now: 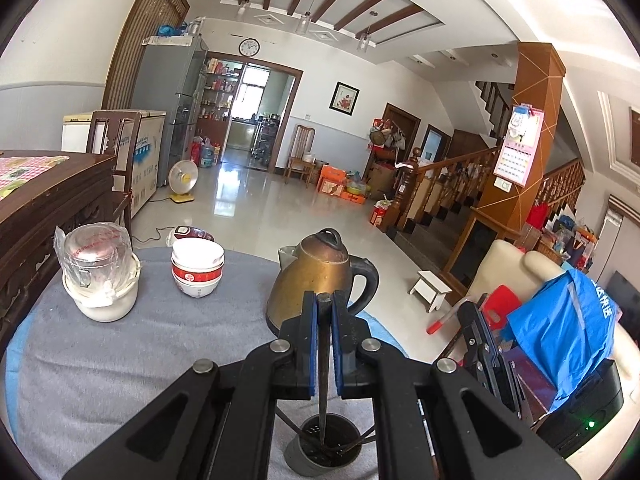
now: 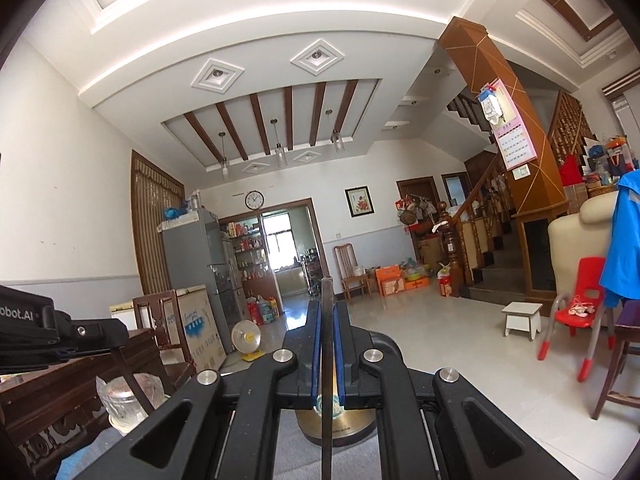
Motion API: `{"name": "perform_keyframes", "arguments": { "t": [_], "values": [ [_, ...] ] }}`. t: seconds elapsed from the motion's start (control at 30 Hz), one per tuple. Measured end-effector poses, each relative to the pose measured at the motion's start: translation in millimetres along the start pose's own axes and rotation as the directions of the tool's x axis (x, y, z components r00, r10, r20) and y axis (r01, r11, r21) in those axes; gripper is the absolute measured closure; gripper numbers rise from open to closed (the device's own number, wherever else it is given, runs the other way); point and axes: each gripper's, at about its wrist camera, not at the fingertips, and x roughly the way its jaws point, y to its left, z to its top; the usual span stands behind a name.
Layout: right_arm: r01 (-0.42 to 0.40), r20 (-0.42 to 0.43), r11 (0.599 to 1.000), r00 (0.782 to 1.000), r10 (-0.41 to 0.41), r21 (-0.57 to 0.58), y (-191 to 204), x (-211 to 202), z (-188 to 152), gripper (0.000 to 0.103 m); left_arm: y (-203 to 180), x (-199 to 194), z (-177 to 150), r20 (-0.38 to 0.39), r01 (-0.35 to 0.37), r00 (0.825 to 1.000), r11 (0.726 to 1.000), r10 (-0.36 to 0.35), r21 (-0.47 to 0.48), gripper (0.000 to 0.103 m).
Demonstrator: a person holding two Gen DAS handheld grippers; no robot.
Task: Organize utensils
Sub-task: 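Lift both held chopsticks and carry them above the gray cup, then drop the chopsticks into the cup by opening both tools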
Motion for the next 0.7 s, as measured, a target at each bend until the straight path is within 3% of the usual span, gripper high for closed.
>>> {"name": "perform_keyframes", "arguments": {
  "t": [0.33, 0.7],
  "values": [
    [-0.013, -0.061, 1.000, 0.998, 0.013, -0.011, -2.7, -1.1, -16.7, 0.097, -5.6, 9.0, -19.1, 0.003, -0.016, 1.000, 0.998, 0.016, 0.054, 0.096],
    [-0.021, -0.144, 1.000, 0.989, 0.023, 0.013, -18.2, -10.3, -33.0, 0.097, 1.0, 17.9, -38.8, -0.014, 0.012, 1.000, 0.999, -0.012, 0.042, 0.096]
  ]
}}
